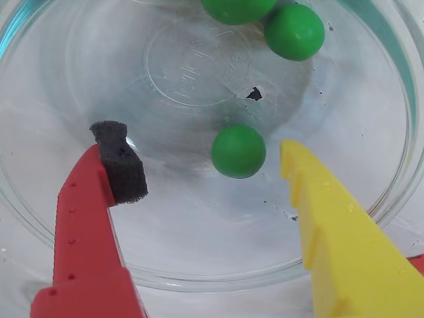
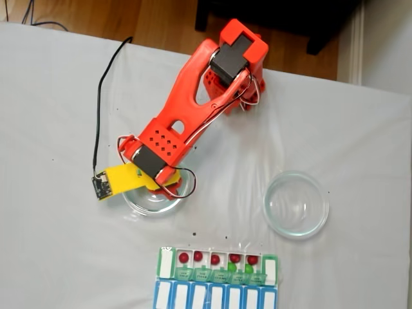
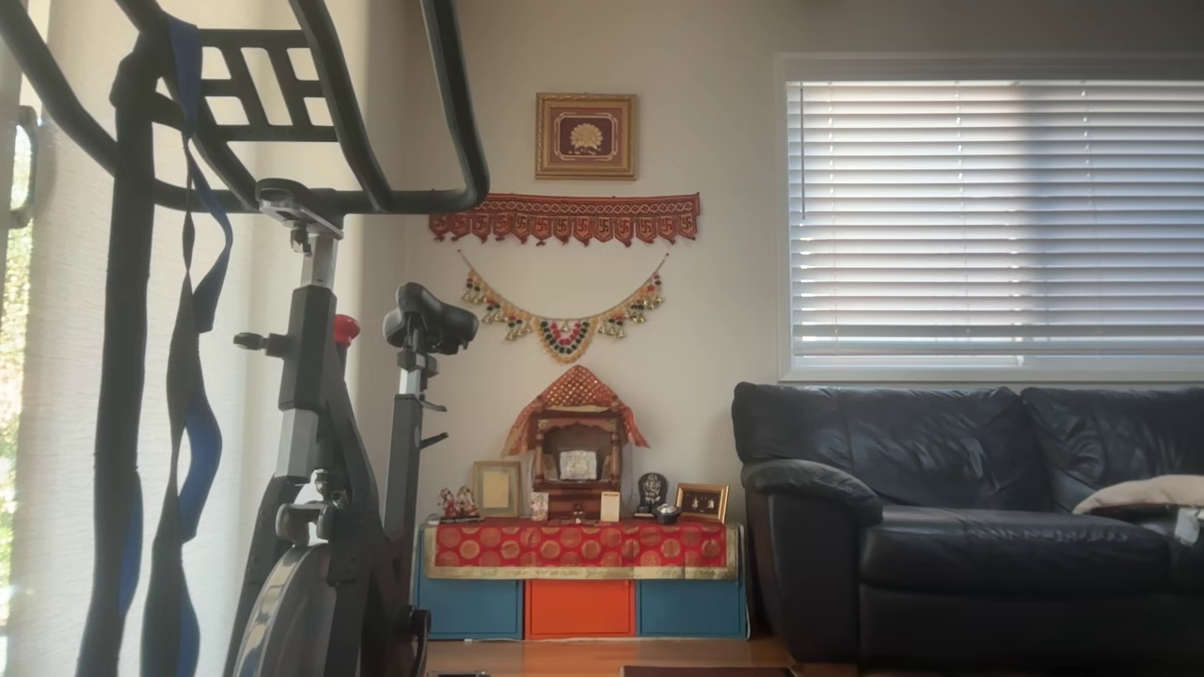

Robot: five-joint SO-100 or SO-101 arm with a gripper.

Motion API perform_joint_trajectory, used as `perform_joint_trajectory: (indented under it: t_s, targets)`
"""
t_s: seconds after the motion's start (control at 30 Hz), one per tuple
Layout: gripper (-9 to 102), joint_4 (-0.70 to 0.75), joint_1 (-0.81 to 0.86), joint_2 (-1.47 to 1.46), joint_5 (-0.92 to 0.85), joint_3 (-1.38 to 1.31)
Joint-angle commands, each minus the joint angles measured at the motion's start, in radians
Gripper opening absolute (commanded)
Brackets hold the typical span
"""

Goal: Sort medicines into box.

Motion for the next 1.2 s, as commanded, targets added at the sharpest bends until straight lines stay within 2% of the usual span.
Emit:
perform_joint_trajectory:
  t_s: [0.0,0.53,0.87,1.17]
  targets:
    - [37,0.011,-0.014,0.021,0.015,-0.052]
    - [39,0.064,-0.028,-0.026,0.086,-0.092]
    - [33,0.067,-0.063,0.006,0.15,-0.078]
    - [34,0.064,-0.072,0.046,0.17,-0.048]
